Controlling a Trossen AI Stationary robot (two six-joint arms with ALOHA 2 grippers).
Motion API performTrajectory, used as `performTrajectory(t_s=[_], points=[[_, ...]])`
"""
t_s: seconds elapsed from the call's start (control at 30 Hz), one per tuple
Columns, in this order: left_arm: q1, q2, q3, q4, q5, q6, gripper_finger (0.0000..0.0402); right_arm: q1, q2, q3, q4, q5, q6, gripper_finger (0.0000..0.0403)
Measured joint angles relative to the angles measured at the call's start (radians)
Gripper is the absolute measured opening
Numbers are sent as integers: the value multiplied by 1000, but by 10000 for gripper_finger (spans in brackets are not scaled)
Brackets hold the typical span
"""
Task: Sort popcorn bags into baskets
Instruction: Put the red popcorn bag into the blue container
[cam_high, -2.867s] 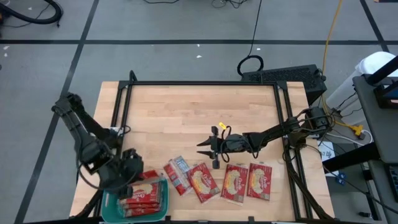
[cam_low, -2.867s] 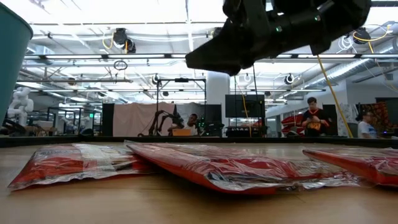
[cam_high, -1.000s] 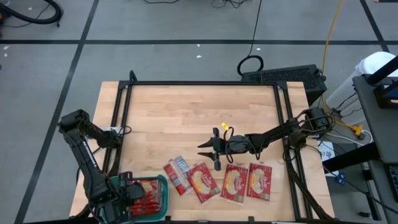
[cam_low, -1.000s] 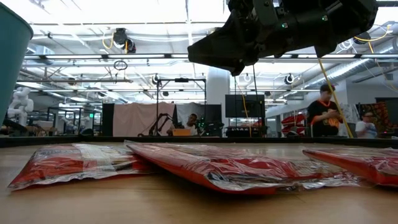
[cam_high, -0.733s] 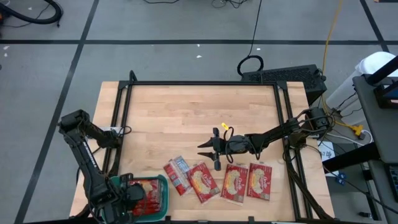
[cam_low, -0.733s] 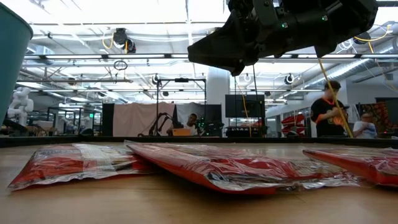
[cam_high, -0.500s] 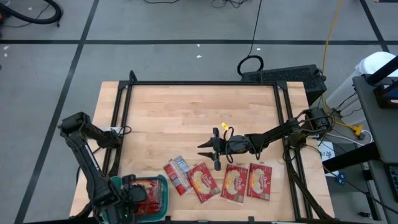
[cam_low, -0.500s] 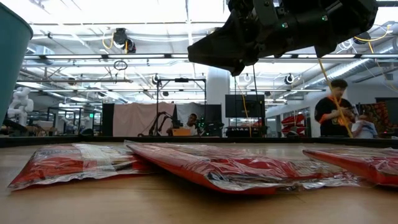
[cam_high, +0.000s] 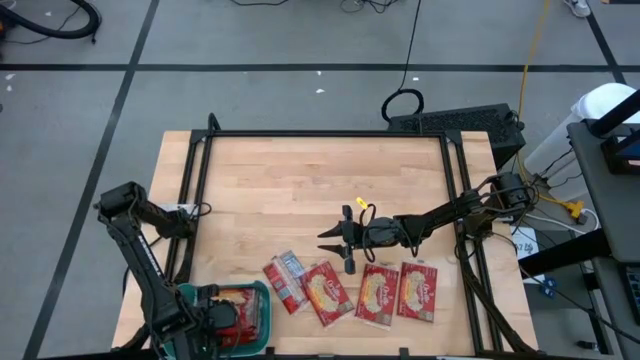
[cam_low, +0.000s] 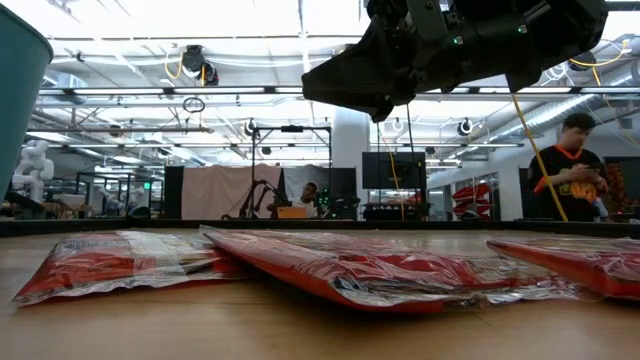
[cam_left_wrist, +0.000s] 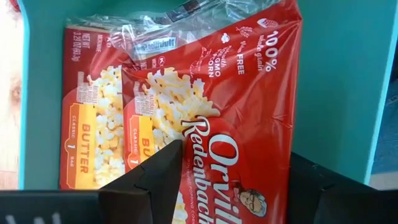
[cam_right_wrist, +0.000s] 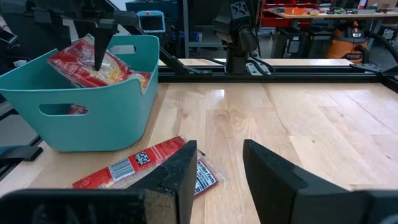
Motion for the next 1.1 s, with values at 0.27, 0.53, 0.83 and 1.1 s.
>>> performTrajectory(t_s=[0.27,0.53,0.83,1.1], points=[[16,2,-42,-14,21,34,210,0,0,0,0,-1,0,125],[17,-4,-42,-8,46,45,215,7,0,0,0,-3,-7,125],[17,-4,-25,-9,82,7,282,6,0,0,0,-3,-7,125],[20,-6,47,-69,2,56,290,7,0,0,0,-3,12,125]])
